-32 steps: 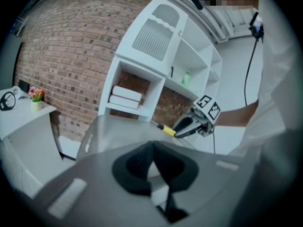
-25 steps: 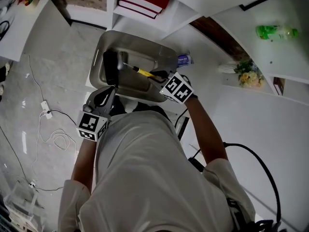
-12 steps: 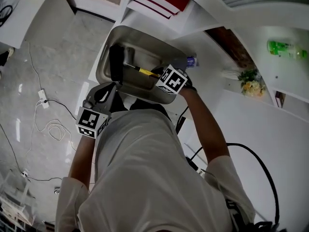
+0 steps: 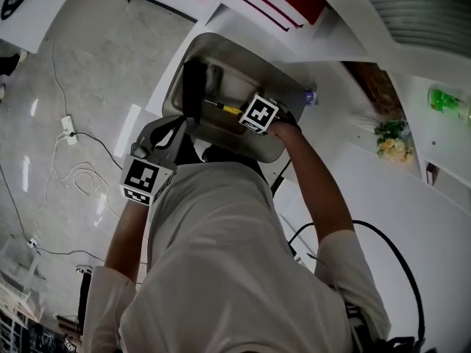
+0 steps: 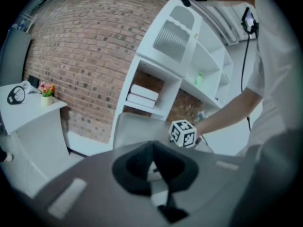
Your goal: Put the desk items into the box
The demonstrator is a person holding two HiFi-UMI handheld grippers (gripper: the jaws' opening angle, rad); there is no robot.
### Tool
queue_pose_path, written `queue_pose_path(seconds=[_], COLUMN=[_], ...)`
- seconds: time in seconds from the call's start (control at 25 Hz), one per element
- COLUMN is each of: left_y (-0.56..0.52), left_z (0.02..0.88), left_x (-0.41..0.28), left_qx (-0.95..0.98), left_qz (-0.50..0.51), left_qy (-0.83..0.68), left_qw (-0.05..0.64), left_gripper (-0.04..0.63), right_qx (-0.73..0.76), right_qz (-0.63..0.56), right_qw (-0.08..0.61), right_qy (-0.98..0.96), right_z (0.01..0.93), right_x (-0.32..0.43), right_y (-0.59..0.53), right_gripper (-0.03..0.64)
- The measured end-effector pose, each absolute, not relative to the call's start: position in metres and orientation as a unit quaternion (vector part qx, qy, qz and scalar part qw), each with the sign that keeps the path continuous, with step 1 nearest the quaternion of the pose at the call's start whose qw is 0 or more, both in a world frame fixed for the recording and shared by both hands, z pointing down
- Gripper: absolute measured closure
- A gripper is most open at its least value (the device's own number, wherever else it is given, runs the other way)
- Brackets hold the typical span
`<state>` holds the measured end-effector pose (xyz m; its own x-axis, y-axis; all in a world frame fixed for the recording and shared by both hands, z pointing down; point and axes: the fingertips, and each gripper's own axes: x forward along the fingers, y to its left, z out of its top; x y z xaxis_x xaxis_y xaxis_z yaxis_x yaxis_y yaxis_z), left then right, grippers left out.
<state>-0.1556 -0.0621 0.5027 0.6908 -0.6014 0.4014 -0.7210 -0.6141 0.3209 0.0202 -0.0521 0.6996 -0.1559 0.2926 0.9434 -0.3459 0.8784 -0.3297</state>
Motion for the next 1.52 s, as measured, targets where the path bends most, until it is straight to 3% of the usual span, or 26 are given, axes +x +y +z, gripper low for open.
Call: queue_pose_path(seconds=[0.72,0.84,1.0,1.52], left_y=[-0.060,-0.059,-0.060,-0.055], left_z=[0.513,0.515,0.513,0.494], left_x=[-0.181,-0.181,-0.175,-0.134], left_qx=[0.878,0.879,0.885,0.908], left_qz=[0.141,0.142,0.139,0.132], left_qy=[-0.382,-0.379,-0.369,-0.334], left_qw=[0.252,0.251,0.246,0.218], left_gripper=[0.592,0.592,0.592,0.592], right_qx=[0.039,0.044,0.064,0.155], right_qz=[0.282,0.287,0.273,0.219], right_qw=[0.668,0.654,0.637,0.435], right_qy=[-0.687,-0.698,-0.718,-0.859], right_z=[0.772,0.766,0.747,0.661], right_x=[0.029,0.023,0.019,-0.025], right_y=[-0.034,-0.037,-0.051,-0.077], right_gripper=[0.549,0.495,0.495,0.509])
